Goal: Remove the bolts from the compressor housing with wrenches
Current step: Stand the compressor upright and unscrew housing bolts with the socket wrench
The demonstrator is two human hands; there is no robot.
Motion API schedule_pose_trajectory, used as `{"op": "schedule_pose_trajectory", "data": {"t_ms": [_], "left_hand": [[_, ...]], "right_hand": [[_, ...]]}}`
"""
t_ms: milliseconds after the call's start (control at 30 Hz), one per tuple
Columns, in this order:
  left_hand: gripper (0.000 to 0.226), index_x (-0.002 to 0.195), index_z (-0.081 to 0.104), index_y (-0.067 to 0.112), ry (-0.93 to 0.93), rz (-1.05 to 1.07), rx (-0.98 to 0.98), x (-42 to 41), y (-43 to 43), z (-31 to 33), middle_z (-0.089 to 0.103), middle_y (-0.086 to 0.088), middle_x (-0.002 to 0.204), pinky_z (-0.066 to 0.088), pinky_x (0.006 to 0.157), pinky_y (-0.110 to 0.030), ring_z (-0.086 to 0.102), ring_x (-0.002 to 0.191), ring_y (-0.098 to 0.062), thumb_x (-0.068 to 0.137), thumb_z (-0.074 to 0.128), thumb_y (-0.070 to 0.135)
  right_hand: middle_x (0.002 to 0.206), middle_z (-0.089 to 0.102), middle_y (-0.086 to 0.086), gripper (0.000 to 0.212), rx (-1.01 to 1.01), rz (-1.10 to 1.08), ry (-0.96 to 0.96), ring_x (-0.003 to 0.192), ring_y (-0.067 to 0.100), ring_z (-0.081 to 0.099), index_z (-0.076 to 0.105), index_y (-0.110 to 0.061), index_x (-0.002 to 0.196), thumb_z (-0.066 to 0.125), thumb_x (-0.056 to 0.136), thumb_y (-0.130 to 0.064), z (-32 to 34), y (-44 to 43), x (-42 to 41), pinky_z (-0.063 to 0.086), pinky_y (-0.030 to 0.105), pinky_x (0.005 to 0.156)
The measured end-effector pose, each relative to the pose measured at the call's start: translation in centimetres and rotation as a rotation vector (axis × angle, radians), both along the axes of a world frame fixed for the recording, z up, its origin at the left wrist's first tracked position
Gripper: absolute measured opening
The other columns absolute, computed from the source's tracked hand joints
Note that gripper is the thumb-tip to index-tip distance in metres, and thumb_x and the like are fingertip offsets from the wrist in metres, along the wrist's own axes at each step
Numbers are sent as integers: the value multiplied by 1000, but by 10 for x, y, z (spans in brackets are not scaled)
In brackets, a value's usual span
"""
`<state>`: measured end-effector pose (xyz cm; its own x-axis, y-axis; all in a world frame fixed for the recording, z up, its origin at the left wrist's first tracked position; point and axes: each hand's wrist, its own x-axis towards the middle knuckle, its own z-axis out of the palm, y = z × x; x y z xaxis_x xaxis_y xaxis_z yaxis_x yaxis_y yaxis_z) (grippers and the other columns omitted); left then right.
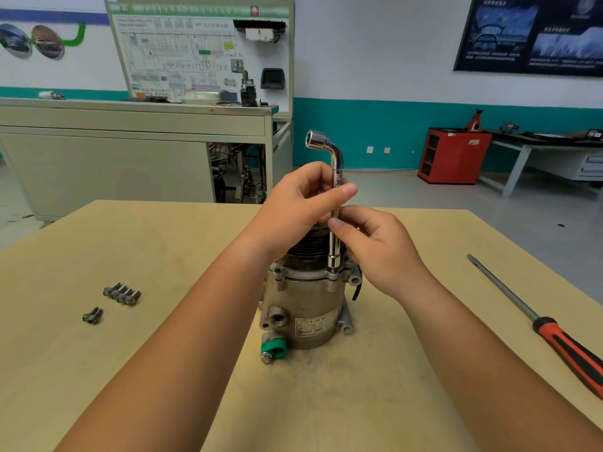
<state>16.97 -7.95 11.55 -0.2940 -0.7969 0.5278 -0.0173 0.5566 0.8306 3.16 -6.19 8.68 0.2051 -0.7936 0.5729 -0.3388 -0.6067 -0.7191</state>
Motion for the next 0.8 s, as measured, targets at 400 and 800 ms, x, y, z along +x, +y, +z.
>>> {"op": "schedule_pose_trajectory", "data": {"t_ms": [400, 800], "left_hand": [[78, 152, 15, 10, -350, 51, -209, -131, 69, -63, 31, -4, 147, 21, 106, -14, 31, 129, -9, 92, 56, 38], [66, 151, 22, 20, -139, -397, 579, -248, 98, -136, 36, 6, 151, 22, 113, -21, 33, 135, -2, 96, 43, 49]], "right_hand": [[53, 53, -2, 40, 237, -410, -154, 53, 15, 50, 61, -21, 61, 49, 94, -38, -18, 17, -111, 39, 28, 52], [76, 51, -4, 38, 762, -845, 1112, 73, 15, 53, 51, -17, 75, 29, 98, -36, -105, -15, -231, 37, 25, 57]]}}
